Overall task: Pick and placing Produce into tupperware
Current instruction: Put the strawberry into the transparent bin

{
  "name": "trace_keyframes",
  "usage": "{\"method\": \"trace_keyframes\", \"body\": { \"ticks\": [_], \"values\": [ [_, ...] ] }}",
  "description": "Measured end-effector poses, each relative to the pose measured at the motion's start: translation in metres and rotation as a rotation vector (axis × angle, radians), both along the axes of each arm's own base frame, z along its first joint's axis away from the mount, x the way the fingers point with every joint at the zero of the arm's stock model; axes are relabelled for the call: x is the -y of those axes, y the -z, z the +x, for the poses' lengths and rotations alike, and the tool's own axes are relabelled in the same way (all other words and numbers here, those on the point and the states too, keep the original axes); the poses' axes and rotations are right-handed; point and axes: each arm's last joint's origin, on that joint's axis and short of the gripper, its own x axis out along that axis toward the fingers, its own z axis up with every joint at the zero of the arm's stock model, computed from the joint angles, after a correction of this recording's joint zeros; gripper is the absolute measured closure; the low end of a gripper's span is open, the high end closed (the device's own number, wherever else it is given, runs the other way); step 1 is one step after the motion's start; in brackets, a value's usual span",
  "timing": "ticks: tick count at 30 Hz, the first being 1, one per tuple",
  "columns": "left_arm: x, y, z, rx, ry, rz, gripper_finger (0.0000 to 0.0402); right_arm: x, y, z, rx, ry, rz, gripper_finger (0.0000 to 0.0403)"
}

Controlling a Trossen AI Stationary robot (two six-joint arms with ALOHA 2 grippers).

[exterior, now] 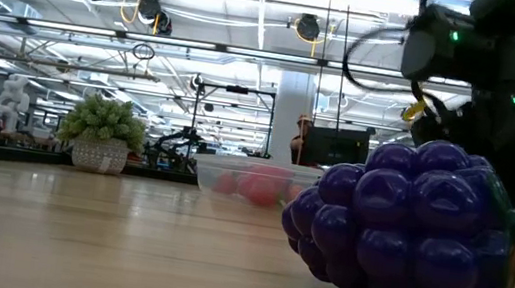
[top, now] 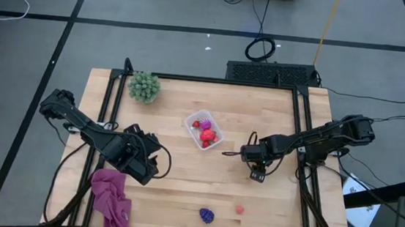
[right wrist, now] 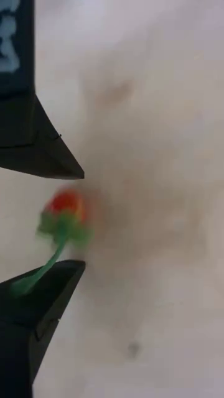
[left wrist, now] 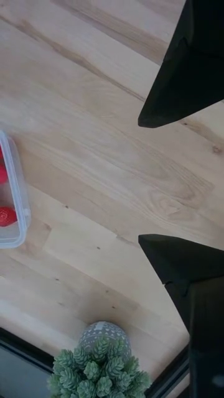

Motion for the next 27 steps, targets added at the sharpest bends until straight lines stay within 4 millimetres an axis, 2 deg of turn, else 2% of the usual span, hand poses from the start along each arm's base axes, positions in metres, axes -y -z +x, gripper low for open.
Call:
{"method": "trace_keyframes", "body": {
  "ticks": [10,27],
  "values": [
    [0.000,0.000,0.000,0.004,0.000,-0.002,0.0105,-0.003,-0.028,0.015,0.077,-0.027,0.027,0.0191],
    [0.000,0.000,0.001,0.004,0.005,-0.002,0.0105,-0.001,-0.025,0.003,-0.032,-0.054,0.004,0.0191]
  ]
}}
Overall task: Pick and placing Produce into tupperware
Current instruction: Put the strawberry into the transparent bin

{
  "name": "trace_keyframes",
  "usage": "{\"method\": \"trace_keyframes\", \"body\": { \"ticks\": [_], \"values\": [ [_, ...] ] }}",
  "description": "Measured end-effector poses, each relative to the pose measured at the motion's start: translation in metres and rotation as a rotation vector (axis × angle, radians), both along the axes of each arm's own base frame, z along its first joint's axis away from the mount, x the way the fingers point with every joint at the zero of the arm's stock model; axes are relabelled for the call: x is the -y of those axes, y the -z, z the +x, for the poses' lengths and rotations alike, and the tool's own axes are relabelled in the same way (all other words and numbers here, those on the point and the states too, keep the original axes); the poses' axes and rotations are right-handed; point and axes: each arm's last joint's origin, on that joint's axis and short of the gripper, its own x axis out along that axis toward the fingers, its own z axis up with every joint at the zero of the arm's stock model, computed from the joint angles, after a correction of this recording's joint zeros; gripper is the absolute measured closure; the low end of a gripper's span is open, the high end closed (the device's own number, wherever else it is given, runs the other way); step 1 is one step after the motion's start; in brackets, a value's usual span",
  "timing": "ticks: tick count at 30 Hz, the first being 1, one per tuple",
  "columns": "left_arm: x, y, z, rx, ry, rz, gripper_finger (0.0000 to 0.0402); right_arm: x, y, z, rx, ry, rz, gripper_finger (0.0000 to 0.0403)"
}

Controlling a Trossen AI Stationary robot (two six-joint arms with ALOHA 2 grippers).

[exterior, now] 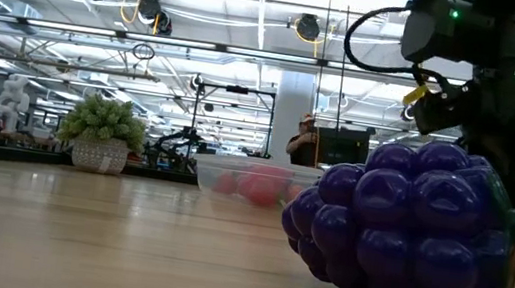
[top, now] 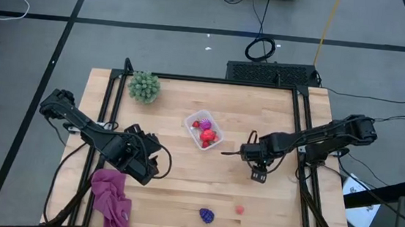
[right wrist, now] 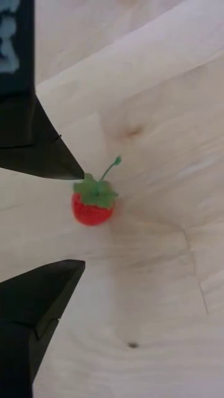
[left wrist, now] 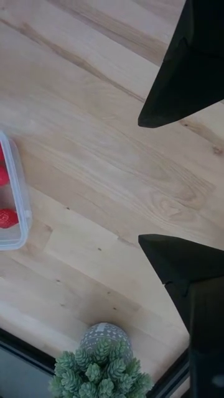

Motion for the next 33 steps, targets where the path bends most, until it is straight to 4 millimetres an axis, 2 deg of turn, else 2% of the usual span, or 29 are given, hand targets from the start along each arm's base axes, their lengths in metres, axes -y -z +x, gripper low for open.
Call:
{"method": "trace_keyframes", "body": {
  "ticks": [6,12,18,33],
  "values": [
    [0.000,0.000,0.000,0.001,-0.002,-0.001,0.0105,0.001,0.015,-0.012,-0.055,-0.006,0.029,0.0189],
    [0.000,0.000,0.000,0.001,-0.002,-0.001,0.0105,0.002,0.023,-0.020,-0.093,-0.006,0.037,0.0169],
    [0.000,0.000,0.000,0.002,-0.004,-0.002,0.0105,0.002,0.026,-0.024,-0.106,0.003,0.035,0.0154],
    [0.000,0.000,0.000,0.002,-0.006,-0.002,0.0105,0.004,0.026,-0.024,-0.110,-0.022,0.035,0.0153]
  ]
}}
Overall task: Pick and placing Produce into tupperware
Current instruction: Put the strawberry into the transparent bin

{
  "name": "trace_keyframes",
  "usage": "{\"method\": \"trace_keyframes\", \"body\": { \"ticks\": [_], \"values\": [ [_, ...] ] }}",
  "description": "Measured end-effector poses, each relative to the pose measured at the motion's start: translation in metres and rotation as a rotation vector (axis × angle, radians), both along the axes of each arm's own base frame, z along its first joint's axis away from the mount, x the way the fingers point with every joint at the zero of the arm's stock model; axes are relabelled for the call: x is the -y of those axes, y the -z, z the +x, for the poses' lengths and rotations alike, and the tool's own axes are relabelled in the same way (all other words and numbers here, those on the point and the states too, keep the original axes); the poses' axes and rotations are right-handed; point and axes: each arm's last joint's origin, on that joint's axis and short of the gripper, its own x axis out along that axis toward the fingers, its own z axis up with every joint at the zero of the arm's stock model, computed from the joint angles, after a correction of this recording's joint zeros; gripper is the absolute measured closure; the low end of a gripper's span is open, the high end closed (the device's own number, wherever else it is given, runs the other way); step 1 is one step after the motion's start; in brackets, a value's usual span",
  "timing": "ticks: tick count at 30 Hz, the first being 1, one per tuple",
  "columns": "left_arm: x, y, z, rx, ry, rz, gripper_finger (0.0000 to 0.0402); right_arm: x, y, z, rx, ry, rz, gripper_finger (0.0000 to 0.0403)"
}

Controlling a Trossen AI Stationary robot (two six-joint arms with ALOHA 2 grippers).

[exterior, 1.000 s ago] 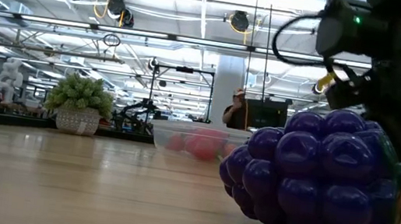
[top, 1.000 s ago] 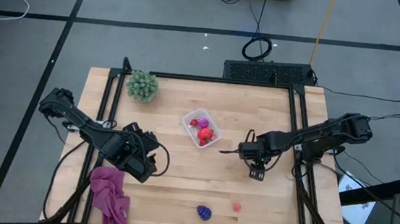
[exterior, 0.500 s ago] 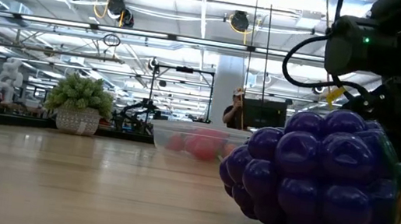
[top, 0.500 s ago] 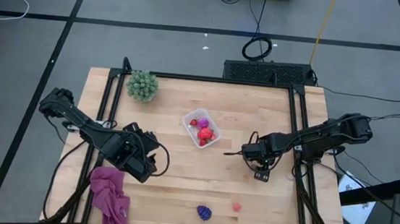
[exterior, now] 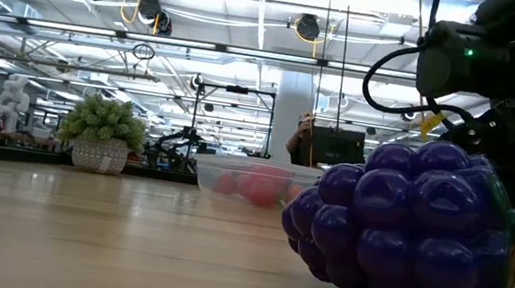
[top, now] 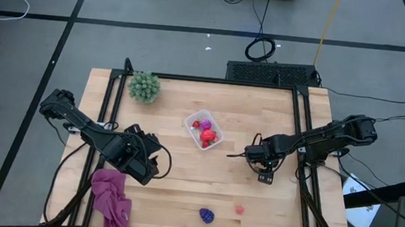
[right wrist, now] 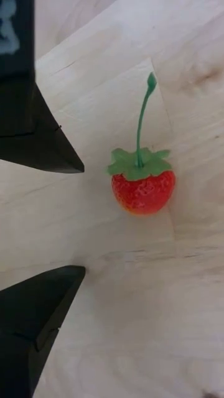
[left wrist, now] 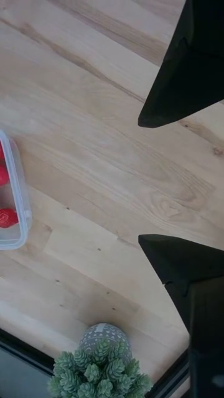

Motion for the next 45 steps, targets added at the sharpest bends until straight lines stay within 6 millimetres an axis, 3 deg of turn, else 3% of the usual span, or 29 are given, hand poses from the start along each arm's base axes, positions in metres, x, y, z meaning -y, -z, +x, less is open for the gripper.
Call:
{"method": "trace_keyframes", "body": {
  "ticks": [19,23,28,35,45],
  "values": [
    [0.000,0.000,0.000,0.000,0.000,0.000,0.0105,0.025,-0.002,-0.003,-0.018,0.028,-0.002,0.0154],
    [0.000,0.000,0.000,0.000,0.001,0.000,0.0105,0.024,-0.014,-0.003,0.042,0.026,0.004,0.0154],
    [-0.001,0.000,0.001,-0.001,-0.006,0.000,0.0105,0.021,-0.044,-0.003,0.205,0.003,0.013,0.0154],
    [-0.008,0.000,0.004,0.001,-0.033,-0.001,0.0105,0.017,-0.066,-0.010,0.342,-0.115,0.013,0.0154],
    [-0.014,0.000,0.009,0.017,-0.061,-0.010,0.0105,0.009,-0.057,-0.001,0.373,-0.479,-0.053,0.0154]
  ]
}}
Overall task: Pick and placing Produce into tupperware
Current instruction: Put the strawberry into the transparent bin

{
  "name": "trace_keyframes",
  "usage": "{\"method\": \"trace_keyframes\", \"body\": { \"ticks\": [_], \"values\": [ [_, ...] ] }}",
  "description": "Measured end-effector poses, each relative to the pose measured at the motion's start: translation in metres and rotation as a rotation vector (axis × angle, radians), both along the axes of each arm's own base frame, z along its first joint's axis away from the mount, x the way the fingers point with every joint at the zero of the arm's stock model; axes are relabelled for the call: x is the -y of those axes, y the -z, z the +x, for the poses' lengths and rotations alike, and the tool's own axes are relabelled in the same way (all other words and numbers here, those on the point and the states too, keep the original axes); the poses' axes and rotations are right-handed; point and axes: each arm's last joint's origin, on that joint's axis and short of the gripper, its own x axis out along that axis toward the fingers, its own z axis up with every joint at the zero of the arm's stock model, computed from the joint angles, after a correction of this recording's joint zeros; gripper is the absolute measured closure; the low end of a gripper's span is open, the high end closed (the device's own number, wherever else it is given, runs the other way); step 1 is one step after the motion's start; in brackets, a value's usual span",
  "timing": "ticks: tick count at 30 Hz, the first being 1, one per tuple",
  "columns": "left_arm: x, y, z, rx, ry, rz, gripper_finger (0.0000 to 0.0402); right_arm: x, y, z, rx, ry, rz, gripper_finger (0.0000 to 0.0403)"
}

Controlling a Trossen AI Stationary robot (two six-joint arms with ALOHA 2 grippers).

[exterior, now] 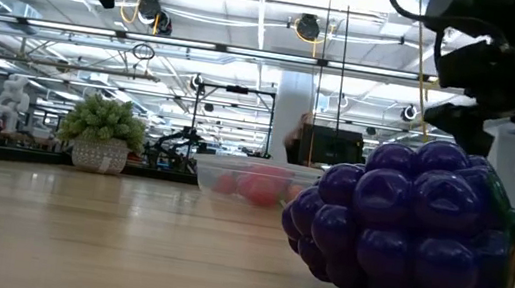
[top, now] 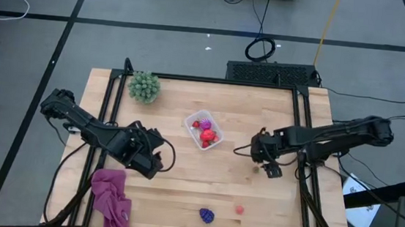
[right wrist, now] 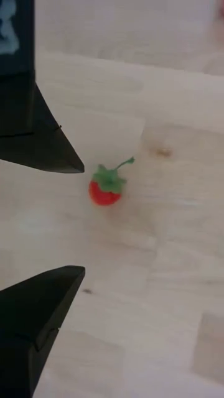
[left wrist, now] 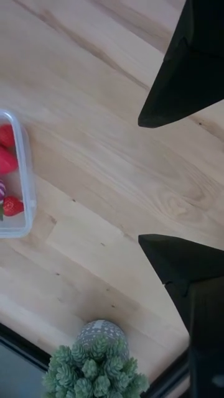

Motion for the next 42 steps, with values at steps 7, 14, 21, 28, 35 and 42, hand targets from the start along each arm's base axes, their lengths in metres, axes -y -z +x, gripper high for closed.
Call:
{"method": "trace_keyframes", "body": {
  "ticks": [7,14,21,28,35,42],
  "values": [
    [-0.001,0.000,0.003,0.022,-0.010,-0.012,0.0105,-0.001,0.016,0.013,-0.028,-0.102,-0.023,0.0154],
    [-0.001,0.000,0.003,0.018,-0.008,-0.019,0.0105,-0.004,0.027,0.018,-0.078,-0.115,-0.024,0.0154],
    [-0.001,0.000,0.003,0.015,-0.001,-0.017,0.0105,-0.016,0.028,0.018,-0.067,-0.159,-0.021,0.0154],
    [-0.001,0.000,0.003,0.016,-0.001,-0.017,0.0105,-0.023,0.034,0.015,-0.055,-0.190,-0.020,0.0154],
    [-0.001,0.000,0.003,0.018,-0.004,-0.019,0.0105,-0.023,0.045,0.010,-0.051,-0.195,-0.020,0.0154],
    [-0.001,0.000,0.003,0.021,-0.011,-0.021,0.0105,-0.023,0.049,0.011,-0.006,-0.196,-0.018,0.0154]
  ]
}}
